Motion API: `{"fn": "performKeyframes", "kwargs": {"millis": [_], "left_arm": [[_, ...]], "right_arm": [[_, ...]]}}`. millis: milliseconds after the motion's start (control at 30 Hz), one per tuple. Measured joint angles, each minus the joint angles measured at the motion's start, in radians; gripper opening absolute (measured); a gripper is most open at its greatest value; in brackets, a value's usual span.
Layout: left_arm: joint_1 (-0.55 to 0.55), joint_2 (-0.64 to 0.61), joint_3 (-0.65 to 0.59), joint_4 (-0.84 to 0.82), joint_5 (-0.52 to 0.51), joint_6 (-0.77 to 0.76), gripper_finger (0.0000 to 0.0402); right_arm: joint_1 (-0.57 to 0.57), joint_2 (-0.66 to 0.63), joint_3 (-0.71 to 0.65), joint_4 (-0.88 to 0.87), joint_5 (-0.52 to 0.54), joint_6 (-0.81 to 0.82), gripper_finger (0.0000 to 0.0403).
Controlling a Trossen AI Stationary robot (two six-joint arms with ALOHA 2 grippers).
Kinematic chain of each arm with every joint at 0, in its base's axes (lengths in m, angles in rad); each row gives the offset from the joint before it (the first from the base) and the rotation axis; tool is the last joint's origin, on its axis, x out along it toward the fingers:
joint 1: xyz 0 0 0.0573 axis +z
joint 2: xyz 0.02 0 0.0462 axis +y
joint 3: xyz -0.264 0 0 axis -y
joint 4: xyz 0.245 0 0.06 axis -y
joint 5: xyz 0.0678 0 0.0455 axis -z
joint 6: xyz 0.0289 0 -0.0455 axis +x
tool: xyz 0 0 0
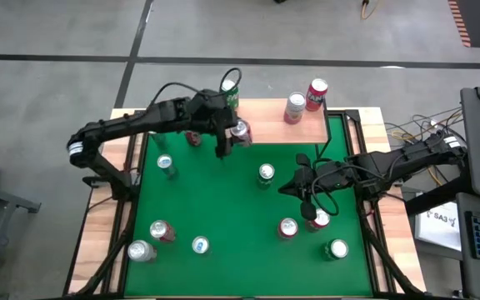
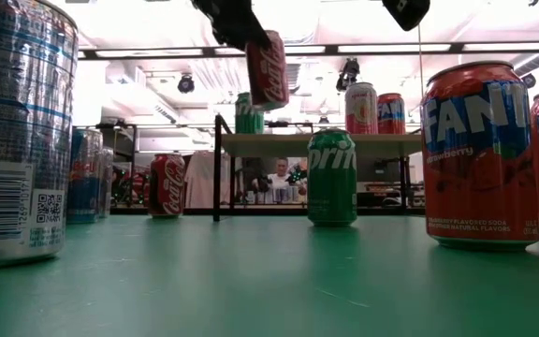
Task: Place canned beverage on shelf
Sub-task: Put the middle red soda can on the shelf
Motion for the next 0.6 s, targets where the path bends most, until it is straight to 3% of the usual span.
{"fn": "performKeyframes", "kwargs": {"millis": [600], "left_arm": [[0.077,0.209,0.227,-0.099,0.095,0.096,0.0285]], "right_arm": [[0.000,0.000,0.000,-0.006,0.000,-0.003,0.0011]]}}
